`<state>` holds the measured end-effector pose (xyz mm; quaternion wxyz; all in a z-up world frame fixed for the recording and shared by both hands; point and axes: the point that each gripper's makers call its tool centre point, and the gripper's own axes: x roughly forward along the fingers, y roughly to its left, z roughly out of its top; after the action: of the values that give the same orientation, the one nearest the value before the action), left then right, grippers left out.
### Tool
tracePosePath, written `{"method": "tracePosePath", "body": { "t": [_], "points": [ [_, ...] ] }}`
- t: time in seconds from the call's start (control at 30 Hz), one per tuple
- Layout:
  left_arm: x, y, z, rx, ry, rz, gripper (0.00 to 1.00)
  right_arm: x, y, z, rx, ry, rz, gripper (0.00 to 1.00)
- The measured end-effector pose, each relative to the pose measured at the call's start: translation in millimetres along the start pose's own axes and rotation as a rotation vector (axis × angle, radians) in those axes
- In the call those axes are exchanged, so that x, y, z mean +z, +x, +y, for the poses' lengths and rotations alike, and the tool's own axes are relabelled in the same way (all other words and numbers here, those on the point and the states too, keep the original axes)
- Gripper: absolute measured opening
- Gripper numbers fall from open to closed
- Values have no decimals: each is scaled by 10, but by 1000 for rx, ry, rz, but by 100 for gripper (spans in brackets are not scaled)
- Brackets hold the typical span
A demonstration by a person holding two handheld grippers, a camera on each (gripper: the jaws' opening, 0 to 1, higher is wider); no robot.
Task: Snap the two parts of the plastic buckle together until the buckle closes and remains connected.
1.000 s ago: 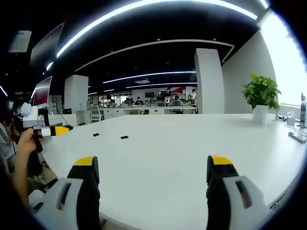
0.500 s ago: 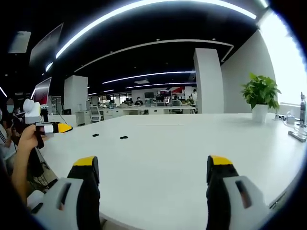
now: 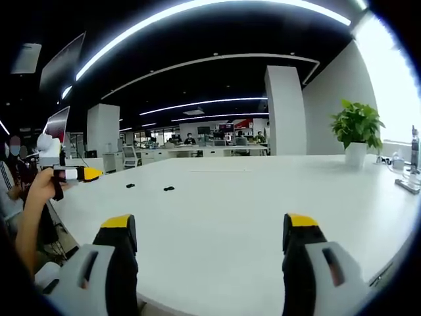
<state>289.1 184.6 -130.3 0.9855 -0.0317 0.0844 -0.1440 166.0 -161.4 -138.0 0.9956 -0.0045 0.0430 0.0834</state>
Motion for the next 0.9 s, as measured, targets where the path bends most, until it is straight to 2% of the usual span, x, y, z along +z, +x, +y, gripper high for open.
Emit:
{"method": "tracePosePath", "body": {
  "t": [0.4, 0.6, 0.9],
  "points": [
    [13, 232, 54, 36, -1, 9, 92, -7, 1, -3, 1, 3, 0, 92],
    [-43, 321, 25, 19, 0, 39, 92, -10, -1, -16, -1, 4, 0, 92],
    [-141, 429, 127, 44, -25, 69, 91, -7, 0, -22, -1, 8, -2, 92]
  ]
}}
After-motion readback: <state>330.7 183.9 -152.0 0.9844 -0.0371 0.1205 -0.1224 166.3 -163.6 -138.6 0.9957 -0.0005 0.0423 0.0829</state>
